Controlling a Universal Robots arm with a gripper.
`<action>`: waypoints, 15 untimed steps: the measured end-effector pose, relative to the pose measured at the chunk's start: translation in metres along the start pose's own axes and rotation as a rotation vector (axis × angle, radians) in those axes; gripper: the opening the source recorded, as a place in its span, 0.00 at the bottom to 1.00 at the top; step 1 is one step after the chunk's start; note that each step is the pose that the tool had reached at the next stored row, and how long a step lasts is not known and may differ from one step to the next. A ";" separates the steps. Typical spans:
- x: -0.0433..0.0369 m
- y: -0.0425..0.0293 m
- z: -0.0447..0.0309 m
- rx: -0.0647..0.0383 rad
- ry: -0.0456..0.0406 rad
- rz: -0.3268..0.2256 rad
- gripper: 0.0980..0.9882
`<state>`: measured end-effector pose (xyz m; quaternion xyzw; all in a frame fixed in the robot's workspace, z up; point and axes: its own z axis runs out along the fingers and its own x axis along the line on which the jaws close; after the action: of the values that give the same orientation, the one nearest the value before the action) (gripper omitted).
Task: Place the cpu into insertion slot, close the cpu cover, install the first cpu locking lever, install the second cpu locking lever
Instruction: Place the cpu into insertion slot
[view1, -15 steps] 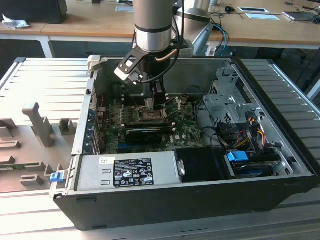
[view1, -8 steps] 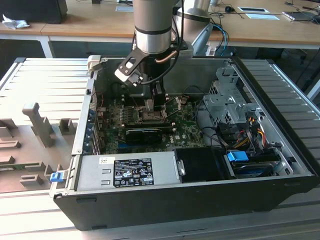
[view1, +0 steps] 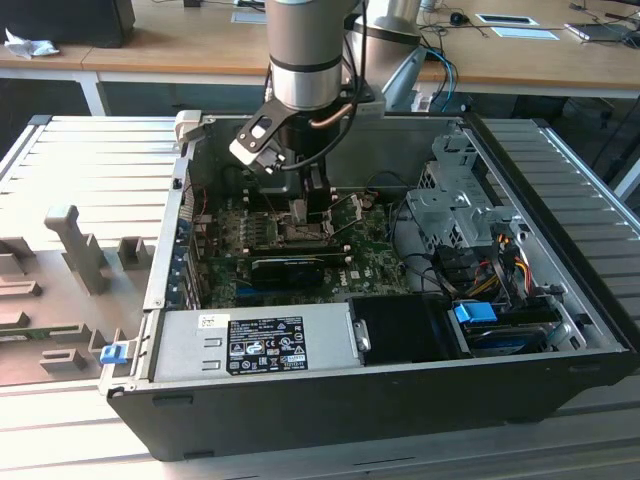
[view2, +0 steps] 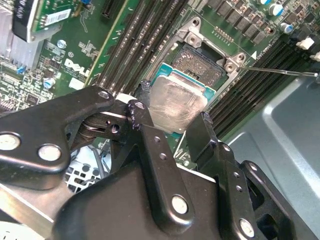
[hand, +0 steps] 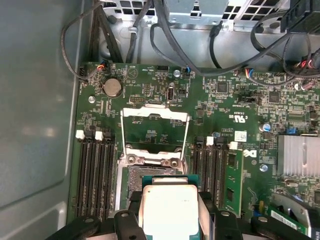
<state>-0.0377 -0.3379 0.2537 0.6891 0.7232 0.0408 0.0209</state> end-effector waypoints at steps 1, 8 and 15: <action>0.0007 0.0000 0.0007 0.000 -0.0004 0.004 0.48; 0.0014 -0.0006 0.0051 0.000 0.0003 0.008 0.48; 0.0013 -0.0010 0.0089 0.000 0.0006 0.009 0.48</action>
<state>-0.0380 -0.3364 0.2448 0.6921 0.7203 0.0412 0.0206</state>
